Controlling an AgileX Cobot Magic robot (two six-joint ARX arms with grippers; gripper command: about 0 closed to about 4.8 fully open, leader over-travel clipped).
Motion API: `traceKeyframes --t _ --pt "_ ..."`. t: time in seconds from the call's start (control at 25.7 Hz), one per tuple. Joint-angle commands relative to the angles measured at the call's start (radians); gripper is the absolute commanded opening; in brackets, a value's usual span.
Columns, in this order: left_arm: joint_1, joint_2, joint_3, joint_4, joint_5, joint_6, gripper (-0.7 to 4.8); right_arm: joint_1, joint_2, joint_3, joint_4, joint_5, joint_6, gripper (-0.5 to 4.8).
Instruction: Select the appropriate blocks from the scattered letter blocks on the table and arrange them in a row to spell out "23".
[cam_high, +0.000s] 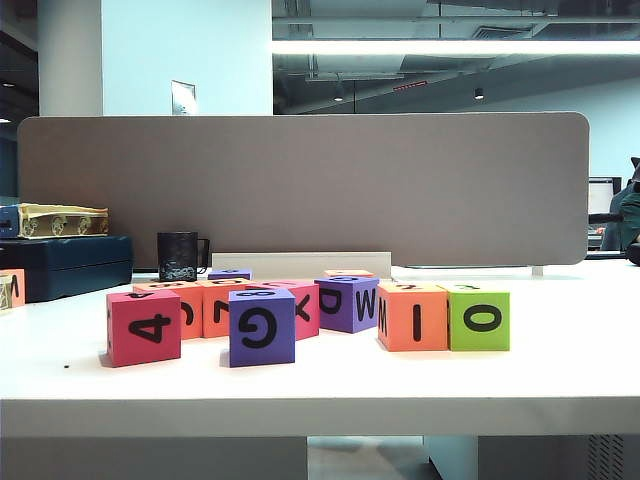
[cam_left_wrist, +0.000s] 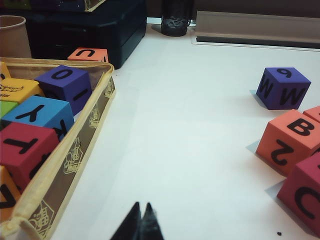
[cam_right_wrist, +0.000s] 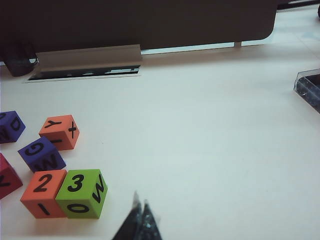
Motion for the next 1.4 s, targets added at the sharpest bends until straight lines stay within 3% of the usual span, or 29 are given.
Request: traceKeyframes --t 0.04,0.47,1.4 --pt "-0.001 0.0 0.001 -0.008 0.005 0.004 -0.05 0.0 -0.085 -0.109 0.121 0.006 0.0 -0.01" --pt "-0.001 0.0 0.001 -0.007 0.005 0.004 -0.05 -0.002 -0.206 -0.36 0.237 0.012 -0.003 -0.01" --pt "-0.001 0.0 0.001 -0.007 0.005 0.004 -0.05 -0.002 -0.206 -0.437 0.243 0.018 -0.102 -0.01"
